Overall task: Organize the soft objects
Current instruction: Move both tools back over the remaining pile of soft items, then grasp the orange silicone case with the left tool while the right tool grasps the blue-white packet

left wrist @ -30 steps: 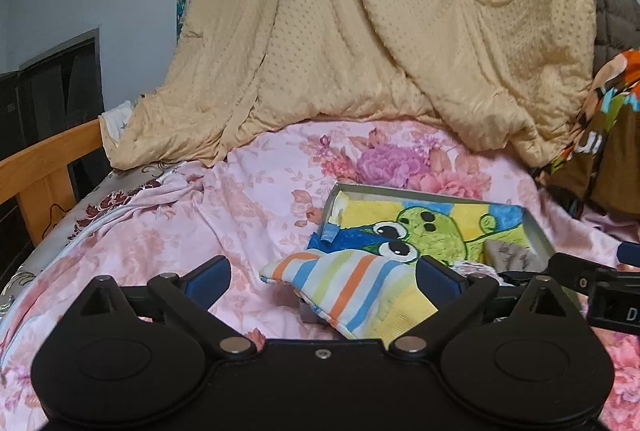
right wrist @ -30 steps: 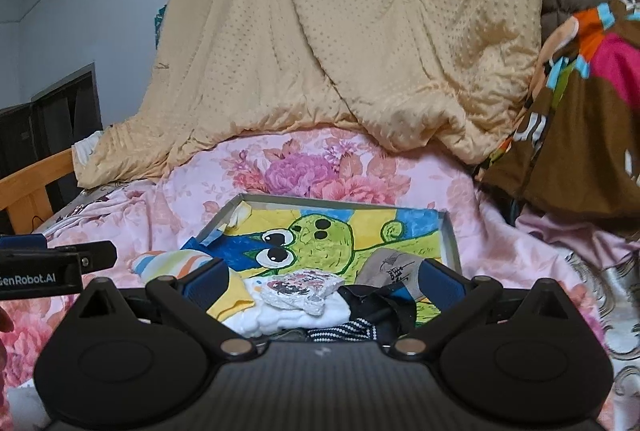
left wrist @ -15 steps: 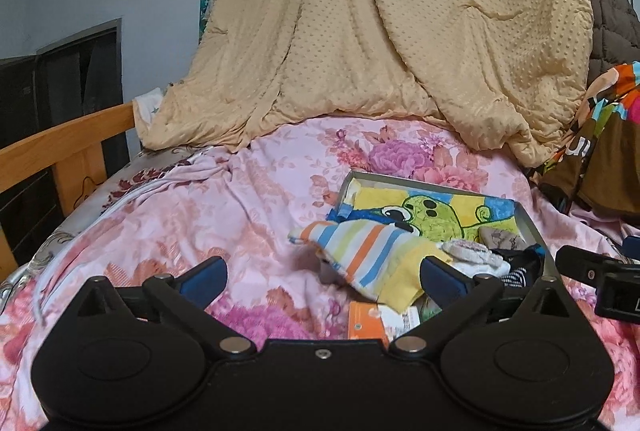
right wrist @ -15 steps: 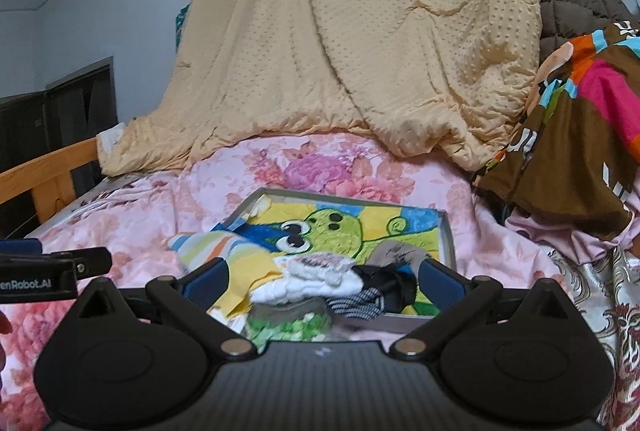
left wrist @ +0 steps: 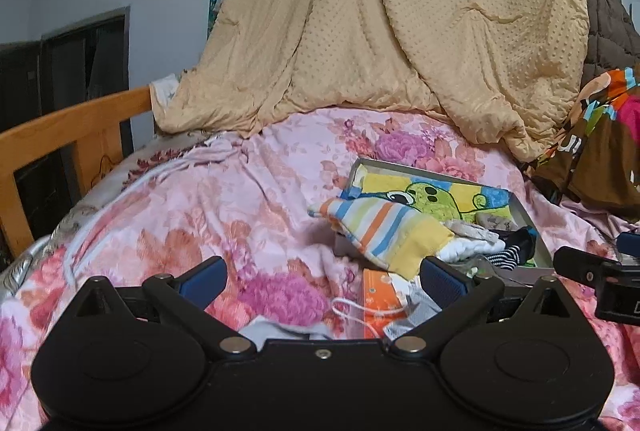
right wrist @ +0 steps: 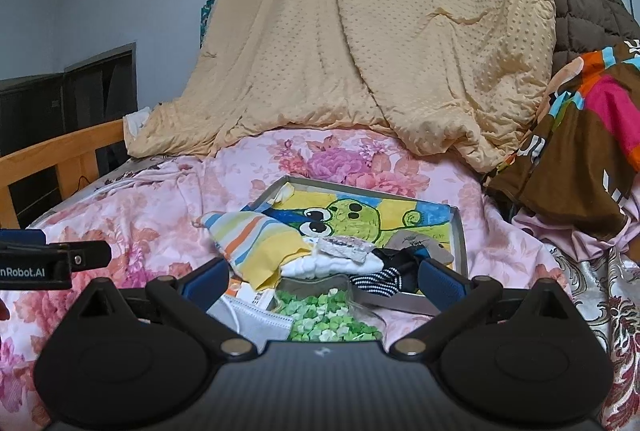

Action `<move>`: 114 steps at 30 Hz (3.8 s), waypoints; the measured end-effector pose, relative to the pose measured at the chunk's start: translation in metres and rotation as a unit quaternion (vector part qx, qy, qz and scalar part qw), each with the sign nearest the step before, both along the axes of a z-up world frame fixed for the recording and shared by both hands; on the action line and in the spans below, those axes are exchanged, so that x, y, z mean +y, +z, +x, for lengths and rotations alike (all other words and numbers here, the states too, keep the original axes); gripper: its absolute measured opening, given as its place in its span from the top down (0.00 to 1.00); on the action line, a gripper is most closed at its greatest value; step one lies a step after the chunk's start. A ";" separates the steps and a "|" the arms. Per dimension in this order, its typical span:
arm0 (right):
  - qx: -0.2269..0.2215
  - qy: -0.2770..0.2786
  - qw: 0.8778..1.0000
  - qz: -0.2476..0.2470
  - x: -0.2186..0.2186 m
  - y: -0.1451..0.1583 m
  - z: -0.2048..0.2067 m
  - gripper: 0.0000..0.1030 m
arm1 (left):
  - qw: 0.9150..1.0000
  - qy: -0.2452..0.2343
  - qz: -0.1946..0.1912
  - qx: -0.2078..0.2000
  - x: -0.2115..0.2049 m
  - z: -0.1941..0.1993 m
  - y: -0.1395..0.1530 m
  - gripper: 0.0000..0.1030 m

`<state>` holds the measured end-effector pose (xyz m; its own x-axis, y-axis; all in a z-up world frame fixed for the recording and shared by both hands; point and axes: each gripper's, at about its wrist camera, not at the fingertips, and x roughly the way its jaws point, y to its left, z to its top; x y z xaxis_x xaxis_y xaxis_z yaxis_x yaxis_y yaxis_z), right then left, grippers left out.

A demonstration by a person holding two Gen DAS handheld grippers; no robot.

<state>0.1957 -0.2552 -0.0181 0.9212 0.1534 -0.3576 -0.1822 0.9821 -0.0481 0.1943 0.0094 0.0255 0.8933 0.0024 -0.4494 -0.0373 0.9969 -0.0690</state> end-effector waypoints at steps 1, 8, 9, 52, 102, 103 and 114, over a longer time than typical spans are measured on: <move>0.000 0.000 1.000 0.000 0.001 0.000 -0.002 0.00 | 1.000 -0.001 -0.002 0.001 0.001 -0.002 -0.001 0.01; 0.009 0.012 1.000 -0.011 0.004 0.001 -0.020 0.00 | 1.000 -0.012 0.009 -0.003 0.010 -0.018 -0.006 0.01; 0.010 0.014 1.000 -0.017 0.005 0.000 -0.023 0.00 | 1.000 -0.015 0.012 -0.001 0.012 -0.021 -0.008 0.01; 0.156 0.051 0.981 -0.106 -0.002 -0.034 -0.047 0.00 | 0.971 -0.175 0.055 0.152 -0.033 -0.026 -0.065 0.01; 0.239 0.032 0.970 -0.039 -0.048 -0.085 0.033 0.10 | 0.953 -0.282 0.044 0.100 -0.061 0.007 -0.112 0.01; 0.239 0.028 0.970 -0.030 -0.050 -0.085 0.034 0.11 | 0.951 -0.287 0.027 0.107 -0.059 0.011 -0.113 0.01; 0.255 0.034 0.966 0.021 -0.052 -0.091 0.042 0.26 | 0.938 -0.289 -0.110 0.158 -0.046 0.043 -0.123 0.01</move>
